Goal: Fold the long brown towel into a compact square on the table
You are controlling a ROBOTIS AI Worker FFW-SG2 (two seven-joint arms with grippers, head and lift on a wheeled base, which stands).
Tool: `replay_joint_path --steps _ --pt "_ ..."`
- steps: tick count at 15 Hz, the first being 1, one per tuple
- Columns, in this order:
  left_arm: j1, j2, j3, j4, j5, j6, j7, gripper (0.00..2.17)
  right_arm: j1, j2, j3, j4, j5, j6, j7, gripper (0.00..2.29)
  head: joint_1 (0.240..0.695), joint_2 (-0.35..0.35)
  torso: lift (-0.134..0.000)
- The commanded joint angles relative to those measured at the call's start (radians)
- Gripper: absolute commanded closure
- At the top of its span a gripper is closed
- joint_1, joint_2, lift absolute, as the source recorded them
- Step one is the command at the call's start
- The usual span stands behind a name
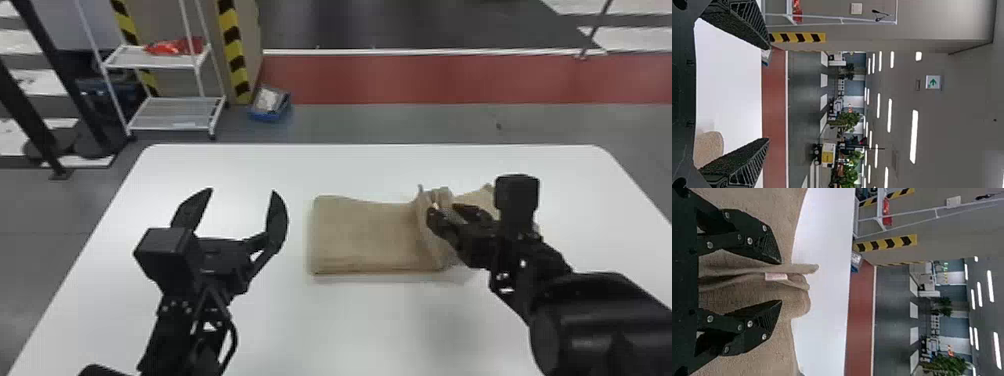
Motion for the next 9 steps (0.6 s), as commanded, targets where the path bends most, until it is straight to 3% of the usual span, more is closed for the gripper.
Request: replay_joint_path --steps 1,2,3,4,5,6,7,9 --pt "-0.005 0.000 -0.003 0.003 0.000 0.000 -0.001 0.05 0.014 -0.005 -0.093 -0.009 -0.037 -0.050 0.011 0.06 0.695 -0.011 -0.115" --pt "-0.005 0.000 -0.005 0.005 0.000 0.000 -0.001 0.05 0.008 -0.010 -0.121 -0.009 -0.043 -0.047 0.014 0.08 0.695 -0.028 -0.115" --pt "-0.005 0.000 -0.008 0.008 0.000 0.000 -0.001 0.05 0.000 -0.022 -0.139 0.005 -0.035 -0.047 0.016 0.24 0.695 -0.043 -0.115" --pt "-0.005 0.000 -0.009 0.011 0.000 0.000 -0.001 0.05 -0.005 -0.042 -0.144 0.026 -0.031 -0.044 0.017 0.74 0.695 -0.061 -0.115" --pt "-0.007 0.000 -0.012 0.014 0.000 -0.003 -0.003 0.05 -0.012 -0.057 -0.144 0.049 -0.029 -0.031 0.023 1.45 0.695 -0.079 -0.115" --pt "-0.008 0.000 -0.014 0.017 -0.002 0.000 -0.003 0.05 -0.020 -0.062 -0.148 0.071 -0.026 -0.022 0.048 1.78 0.695 -0.106 -0.115" --pt "-0.008 0.000 -0.015 0.018 -0.003 0.000 -0.003 0.05 -0.025 -0.064 -0.156 0.089 -0.022 -0.025 0.077 1.99 0.695 -0.115 -0.115" --pt "-0.008 0.000 -0.017 0.018 -0.005 0.000 -0.003 0.05 -0.037 -0.064 -0.156 0.121 -0.009 -0.025 0.094 2.02 0.695 -0.123 -0.115"
